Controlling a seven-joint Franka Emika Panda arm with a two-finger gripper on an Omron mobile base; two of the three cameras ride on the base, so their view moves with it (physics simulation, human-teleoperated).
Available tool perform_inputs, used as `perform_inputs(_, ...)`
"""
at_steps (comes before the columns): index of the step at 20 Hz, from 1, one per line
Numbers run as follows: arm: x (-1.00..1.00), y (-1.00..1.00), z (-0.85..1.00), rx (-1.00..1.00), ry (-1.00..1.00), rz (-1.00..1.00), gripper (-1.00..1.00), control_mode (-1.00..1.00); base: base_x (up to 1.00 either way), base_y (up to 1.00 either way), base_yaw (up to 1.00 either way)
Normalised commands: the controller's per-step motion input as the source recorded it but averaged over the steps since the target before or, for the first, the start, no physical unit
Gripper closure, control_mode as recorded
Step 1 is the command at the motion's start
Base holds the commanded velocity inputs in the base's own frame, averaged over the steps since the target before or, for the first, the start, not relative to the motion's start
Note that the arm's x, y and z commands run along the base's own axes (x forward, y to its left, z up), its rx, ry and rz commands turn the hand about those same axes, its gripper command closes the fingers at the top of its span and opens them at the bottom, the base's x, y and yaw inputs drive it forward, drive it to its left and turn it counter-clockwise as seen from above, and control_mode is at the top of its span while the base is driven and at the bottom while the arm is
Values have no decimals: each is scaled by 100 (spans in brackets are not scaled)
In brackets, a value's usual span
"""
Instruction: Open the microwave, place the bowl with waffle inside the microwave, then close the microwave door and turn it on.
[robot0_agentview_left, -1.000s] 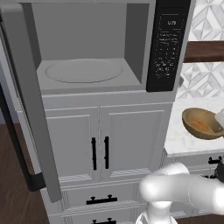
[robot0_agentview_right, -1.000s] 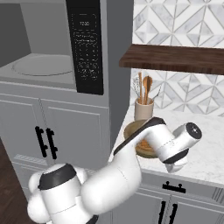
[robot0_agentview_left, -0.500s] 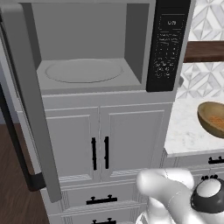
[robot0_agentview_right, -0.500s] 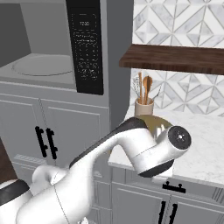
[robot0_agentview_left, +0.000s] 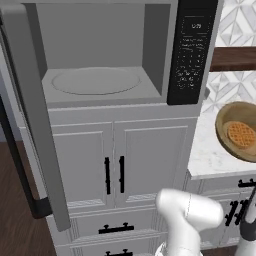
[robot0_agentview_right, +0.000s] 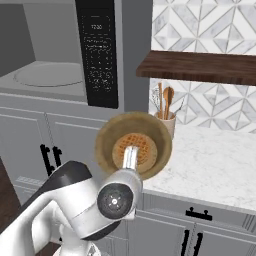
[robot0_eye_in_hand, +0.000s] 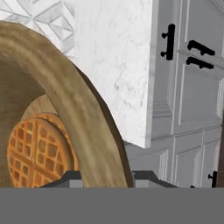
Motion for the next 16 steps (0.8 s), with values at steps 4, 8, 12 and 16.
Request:
perform_inputs(4,-44,100,98,-6,-2,3,100,-100,0,0,0)
perform_inputs(8,-51,100,96,-4,-1,8,100,-100,0,0,0)
perform_inputs(12,-43,100,82,-5,1,17,100,-100,0,0,0)
perform_inputs(16,-4,100,45,-6,0,17,100,-100,0,0,0)
